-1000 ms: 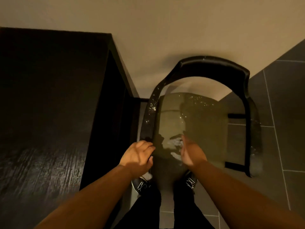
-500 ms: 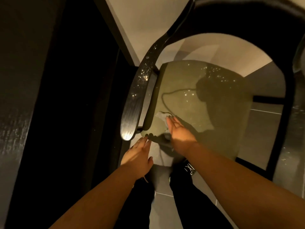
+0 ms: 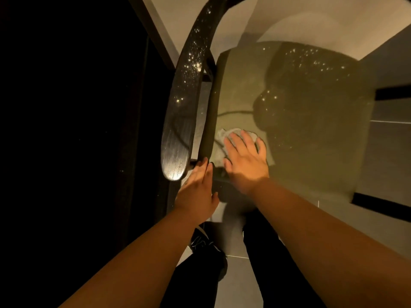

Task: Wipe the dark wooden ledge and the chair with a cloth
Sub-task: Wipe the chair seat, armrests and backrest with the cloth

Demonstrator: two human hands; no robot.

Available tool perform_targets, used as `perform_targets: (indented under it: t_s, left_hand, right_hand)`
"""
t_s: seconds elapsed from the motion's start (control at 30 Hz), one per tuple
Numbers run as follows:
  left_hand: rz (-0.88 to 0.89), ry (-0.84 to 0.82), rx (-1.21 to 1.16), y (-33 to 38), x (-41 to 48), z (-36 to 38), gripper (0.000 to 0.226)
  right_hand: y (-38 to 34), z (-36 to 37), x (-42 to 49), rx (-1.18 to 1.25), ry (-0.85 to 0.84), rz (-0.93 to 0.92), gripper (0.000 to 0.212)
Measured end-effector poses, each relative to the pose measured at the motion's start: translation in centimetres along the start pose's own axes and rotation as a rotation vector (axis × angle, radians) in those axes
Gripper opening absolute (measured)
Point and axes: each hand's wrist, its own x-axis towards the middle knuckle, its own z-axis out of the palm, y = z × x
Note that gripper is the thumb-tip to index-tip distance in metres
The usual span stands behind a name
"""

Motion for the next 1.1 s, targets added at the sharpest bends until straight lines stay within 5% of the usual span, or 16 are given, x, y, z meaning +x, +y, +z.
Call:
perform_targets:
  t_s: [0.2, 0.37, 0.5, 0.7, 0.97, 1.1]
  left_hand:
    - [0.082, 0.055, -0.024, -1.1, -0.7, 0.2, 0.085]
    - [0.110, 0.215, -0.074, -1.1, 0.4, 1.3, 0.084]
    - [0.158, 0.282, -0.068, -0.7, 2.1, 3.2, 0.088]
    - [0.072, 0.307, -0.182, 1.2, 3.0, 4.3, 0.081]
    - [0.076, 0.474, -0.343, 1.5, 7.0, 3.8, 0.074]
    - [0.103, 0.517, -0.326, 1.4, 7.7, 3.7, 0.069]
  right_hand:
    - [1.6, 1.2, -3.8, -0.083, 0.055, -0.135, 0.045]
    - [3.1, 0.3, 1.9, -0.218, 0.022, -0.104, 0.068]
    - [2.0, 0.9, 4.7, -0.093, 0.080, -0.066, 0.065]
    - [3.1, 2.3, -3.1, 0.001, 0.105, -0.306, 0.045]
    - [2.9, 2.6, 2.0, -0.030, 0.158, -0.228, 0.060]
    - [4.2, 4.2, -3.4, 0.067, 0.173, -0.357, 0.052]
